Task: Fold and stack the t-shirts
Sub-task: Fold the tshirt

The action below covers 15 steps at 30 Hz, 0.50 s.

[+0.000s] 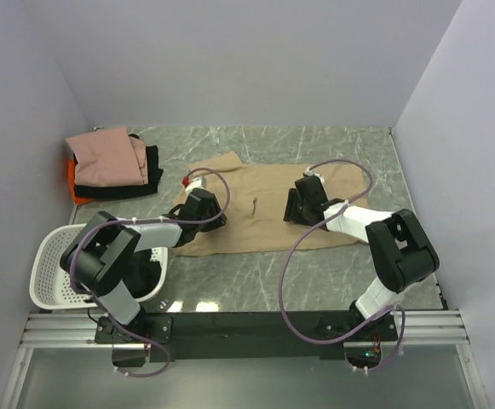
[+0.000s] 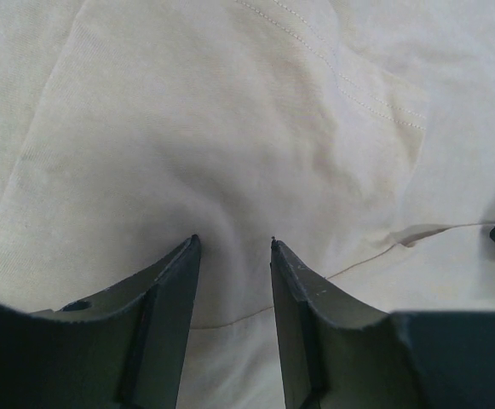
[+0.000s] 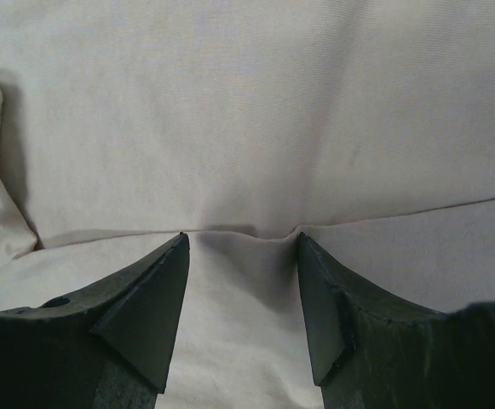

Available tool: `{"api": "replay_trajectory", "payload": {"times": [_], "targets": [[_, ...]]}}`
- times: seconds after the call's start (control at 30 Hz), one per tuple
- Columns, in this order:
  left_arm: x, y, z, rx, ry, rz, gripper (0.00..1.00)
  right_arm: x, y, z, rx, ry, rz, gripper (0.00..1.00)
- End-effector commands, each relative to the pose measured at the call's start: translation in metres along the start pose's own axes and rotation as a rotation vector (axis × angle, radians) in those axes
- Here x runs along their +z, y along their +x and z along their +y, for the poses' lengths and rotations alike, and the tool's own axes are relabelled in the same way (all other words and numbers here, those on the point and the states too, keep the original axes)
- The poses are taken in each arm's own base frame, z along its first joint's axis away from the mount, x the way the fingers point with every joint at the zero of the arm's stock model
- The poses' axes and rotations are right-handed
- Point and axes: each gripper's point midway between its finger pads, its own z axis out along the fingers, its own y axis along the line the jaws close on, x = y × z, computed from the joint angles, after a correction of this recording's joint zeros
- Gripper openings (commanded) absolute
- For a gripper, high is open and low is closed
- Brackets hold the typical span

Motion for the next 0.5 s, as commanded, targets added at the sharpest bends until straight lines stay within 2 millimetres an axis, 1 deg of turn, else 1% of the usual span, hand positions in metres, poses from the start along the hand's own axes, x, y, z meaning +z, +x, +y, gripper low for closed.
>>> {"api": "replay_trajectory", "payload": {"times": [0.0,0.23,0.27,0.47], "targets": [[-0.008,0.049,0.051,0.038,-0.153,0.139,0.46,-0.007,0.061,-0.021,0.015,0.08,0.19,0.61],[-0.016,0.056,0.062,0.036,-0.176,0.148,0.47,-0.013,0.071,-0.026,0.062,0.107,0.216,0.61],[-0.017,0.056,0.062,0.036,-0.175,0.147,0.47,-0.015,0.075,-0.028,0.063,0.114,0.224,0.61],[-0.025,0.056,0.067,0.038,-0.184,0.14,0.47,-0.026,0.073,-0.034,0.083,0.141,0.209,0.61]]}}
